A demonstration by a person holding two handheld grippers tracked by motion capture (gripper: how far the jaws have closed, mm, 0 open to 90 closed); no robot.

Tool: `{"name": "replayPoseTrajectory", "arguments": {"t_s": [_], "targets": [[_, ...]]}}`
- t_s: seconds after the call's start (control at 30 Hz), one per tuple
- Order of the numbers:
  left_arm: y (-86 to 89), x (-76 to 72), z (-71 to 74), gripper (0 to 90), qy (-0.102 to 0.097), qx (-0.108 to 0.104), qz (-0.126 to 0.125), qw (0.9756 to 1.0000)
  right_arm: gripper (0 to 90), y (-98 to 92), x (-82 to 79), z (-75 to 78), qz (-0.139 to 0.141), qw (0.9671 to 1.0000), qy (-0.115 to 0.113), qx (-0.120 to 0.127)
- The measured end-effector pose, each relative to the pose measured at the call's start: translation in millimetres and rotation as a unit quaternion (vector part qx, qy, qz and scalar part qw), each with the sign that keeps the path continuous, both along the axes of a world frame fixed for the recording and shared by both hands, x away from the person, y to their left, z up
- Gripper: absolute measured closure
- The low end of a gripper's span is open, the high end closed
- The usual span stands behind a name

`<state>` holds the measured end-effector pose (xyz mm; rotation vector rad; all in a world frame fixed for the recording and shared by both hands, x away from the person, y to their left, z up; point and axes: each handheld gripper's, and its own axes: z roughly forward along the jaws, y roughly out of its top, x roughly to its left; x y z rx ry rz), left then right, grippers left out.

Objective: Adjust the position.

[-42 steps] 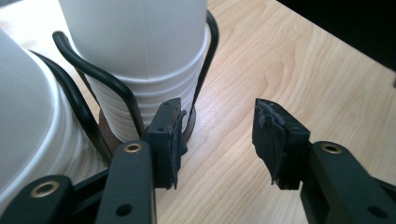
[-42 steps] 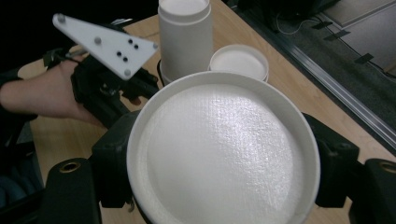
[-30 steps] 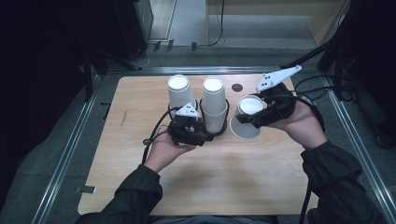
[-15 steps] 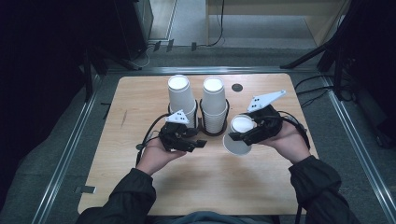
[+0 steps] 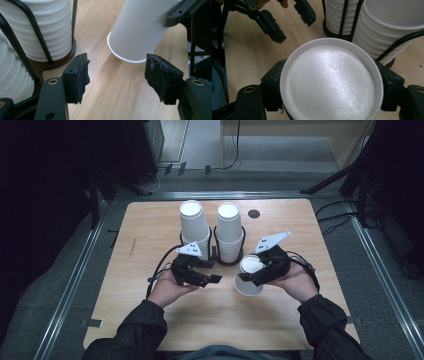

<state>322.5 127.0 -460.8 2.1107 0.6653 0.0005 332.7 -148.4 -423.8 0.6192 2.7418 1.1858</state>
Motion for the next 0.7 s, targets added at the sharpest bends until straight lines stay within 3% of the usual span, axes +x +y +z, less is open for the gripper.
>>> {"name": "replayPoseTrajectory", "arguments": {"t_s": [0.13,0.17,0.3,0.43,0.5,0.57,0.7], "targets": [[-1.1,-1.5,-4.1,32.1,0.008,0.008,-0.014,0.9998,25.1,0.0,-5.4,-8.8,0.012,0.9998,-0.014,0.009],[-3.5,-4.9,-3.1,30.1,-0.001,0.019,-0.018,0.9996,25.1,-1.7,-5.8,-14.2,0.017,0.9998,0.001,0.013],[-5.0,-6.0,-3.3,25.7,0.005,0.011,-0.03,0.9995,25.1,-5.8,-7.3,-22.0,0.014,0.9995,0.016,0.025],[-5.8,-2.1,-8.3,18.6,0.019,0.005,-0.036,0.9992,25.1,-4.3,-6.9,-25.2,0.017,0.9991,0.022,0.032],[-6.4,-1.8,-9.3,16.9,0.02,0.005,-0.038,0.9991,25.1,-3.6,-7.2,-25.5,0.019,0.999,0.022,0.033],[-8.6,-2.6,-10.2,9.5,0.014,0.009,-0.044,0.9989,25.1,-2.3,-7.3,-25.3,0.022,0.9985,0.024,0.044],[-11.3,-3.8,-9.6,7.5,0.019,0.013,-0.059,0.998,25.1,-2.1,-6.0,-23.7,0.023,0.9979,0.022,0.056]]}}
